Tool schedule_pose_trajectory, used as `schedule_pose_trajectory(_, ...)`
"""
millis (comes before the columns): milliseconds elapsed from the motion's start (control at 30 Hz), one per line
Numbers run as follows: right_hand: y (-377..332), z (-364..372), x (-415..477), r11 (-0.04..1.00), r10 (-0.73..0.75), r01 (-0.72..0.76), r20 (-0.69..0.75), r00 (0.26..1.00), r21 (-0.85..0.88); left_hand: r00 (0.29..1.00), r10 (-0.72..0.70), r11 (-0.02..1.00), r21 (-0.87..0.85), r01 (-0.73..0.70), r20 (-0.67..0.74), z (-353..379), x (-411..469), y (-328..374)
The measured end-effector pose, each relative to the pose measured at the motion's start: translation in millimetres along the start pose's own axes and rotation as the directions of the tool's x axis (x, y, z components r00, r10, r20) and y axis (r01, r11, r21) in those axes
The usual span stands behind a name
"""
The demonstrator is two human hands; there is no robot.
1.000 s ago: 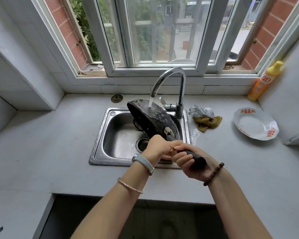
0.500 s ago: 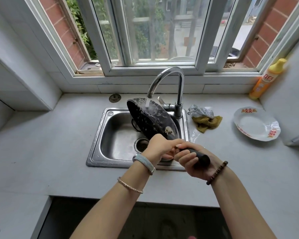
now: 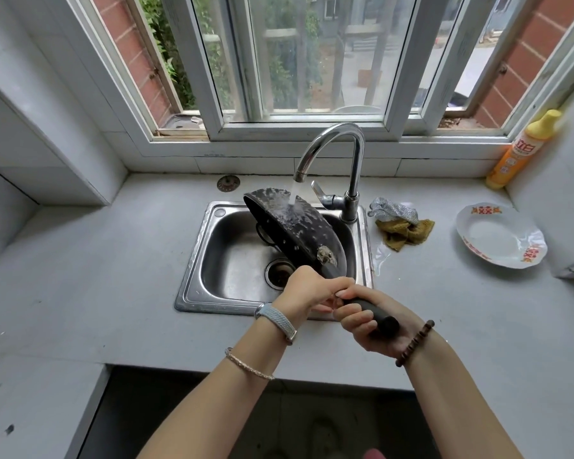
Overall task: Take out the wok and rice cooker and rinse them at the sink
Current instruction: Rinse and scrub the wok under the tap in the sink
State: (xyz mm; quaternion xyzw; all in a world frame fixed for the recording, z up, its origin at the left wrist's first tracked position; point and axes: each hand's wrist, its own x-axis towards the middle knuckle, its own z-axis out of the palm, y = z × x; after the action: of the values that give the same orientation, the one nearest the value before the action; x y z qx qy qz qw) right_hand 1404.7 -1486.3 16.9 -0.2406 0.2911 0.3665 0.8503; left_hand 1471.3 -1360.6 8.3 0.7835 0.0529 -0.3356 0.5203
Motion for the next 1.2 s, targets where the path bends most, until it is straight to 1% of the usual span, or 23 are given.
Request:
schedule_pose_trajectory(167,14,7,3,0.999,-0.014,0.013,-0.028,1.0,-0.037,1.0,0.008,0.999,-0.037,-0.008,0.009,-6,-5,-14)
schedule_pose_trajectory(333,26,15,5,0.993,-0.022,0.015,-0.061,0.998,-0.113,1.0,0.015,0.997,-0.08,-0.014,0.015,-13,-11,-25)
schedule_pose_trajectory(433,36,18,10,0.986,-0.025,0.009,-0.094,0.995,-0.166,0.999,0.004,0.992,-0.129,0.001,0.038,-17,-15,-34)
schedule_pose_trajectory(633,57,25,21,0.963,-0.06,0.015,-0.161,0.985,-0.268,0.998,-0.014,0.985,-0.173,0.026,0.067,-27,-24,-51)
schedule_pose_trajectory(900,82,29,34,0.941,-0.106,0.032,-0.204,0.973,-0.338,0.996,-0.034,0.978,-0.202,0.05,0.084,-37,-33,-71)
schedule_pose_trajectory(1200,120,29,51,0.942,-0.14,0.043,-0.271,0.952,-0.333,0.99,-0.083,0.967,-0.232,0.108,0.118,-43,-40,-105)
